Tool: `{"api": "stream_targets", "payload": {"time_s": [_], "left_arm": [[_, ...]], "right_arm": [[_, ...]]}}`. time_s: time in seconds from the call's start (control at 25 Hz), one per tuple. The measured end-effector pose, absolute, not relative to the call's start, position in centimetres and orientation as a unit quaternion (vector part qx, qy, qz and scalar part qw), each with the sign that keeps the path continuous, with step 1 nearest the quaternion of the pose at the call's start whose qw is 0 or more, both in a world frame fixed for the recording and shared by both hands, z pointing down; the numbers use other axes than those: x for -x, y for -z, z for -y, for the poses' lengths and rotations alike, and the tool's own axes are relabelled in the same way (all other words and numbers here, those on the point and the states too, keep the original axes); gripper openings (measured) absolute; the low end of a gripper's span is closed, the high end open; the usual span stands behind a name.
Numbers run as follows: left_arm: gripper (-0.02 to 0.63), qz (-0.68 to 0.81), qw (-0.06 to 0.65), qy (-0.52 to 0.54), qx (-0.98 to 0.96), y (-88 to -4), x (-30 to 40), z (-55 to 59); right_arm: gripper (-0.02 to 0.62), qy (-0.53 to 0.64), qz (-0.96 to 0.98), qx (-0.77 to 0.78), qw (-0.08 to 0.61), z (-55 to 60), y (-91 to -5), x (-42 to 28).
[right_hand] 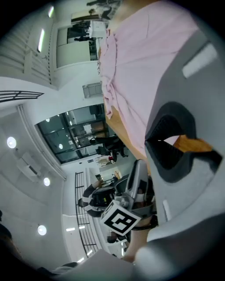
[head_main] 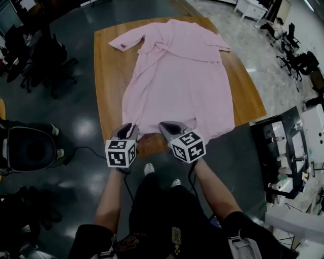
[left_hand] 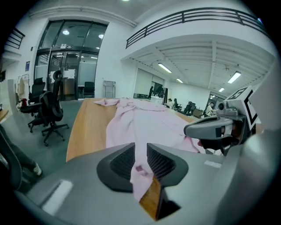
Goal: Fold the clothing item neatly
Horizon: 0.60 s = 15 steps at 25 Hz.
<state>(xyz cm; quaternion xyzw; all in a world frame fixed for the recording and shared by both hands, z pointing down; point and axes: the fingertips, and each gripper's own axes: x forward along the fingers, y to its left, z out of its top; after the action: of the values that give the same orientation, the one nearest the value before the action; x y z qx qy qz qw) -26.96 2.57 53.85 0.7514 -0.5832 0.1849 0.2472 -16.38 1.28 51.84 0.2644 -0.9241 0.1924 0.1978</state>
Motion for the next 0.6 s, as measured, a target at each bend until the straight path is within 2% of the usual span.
{"api": "stream_targets", "payload": {"time_s": [0.16, 0.36, 0.52, 0.6], "left_arm": [[0.169, 0.578, 0.261, -0.211, -0.744, -56.7, 29.7, -2.2], [0.256, 0.559, 0.288, -0.213, -0.747, -59.1, 30.7, -1.4], [0.256, 0.544, 0.308, -0.248, -0.740, -61.5, 30.7, -0.7], [0.175, 0.549, 0.311, -0.262, -0.731, -62.0, 31.0, -0.6]], "right_arm": [[0.005, -0.185, 0.901, -0.278, 0.278, -1.4, -57.1, 17.5], [0.106, -0.168, 0.878, -0.293, 0.340, -1.2, -60.9, 17.3], [0.114, -0.184, 0.852, -0.299, 0.387, -0.7, -63.3, 16.5], [0.109, -0.201, 0.844, -0.300, 0.396, -0.8, -64.2, 16.0]]}}
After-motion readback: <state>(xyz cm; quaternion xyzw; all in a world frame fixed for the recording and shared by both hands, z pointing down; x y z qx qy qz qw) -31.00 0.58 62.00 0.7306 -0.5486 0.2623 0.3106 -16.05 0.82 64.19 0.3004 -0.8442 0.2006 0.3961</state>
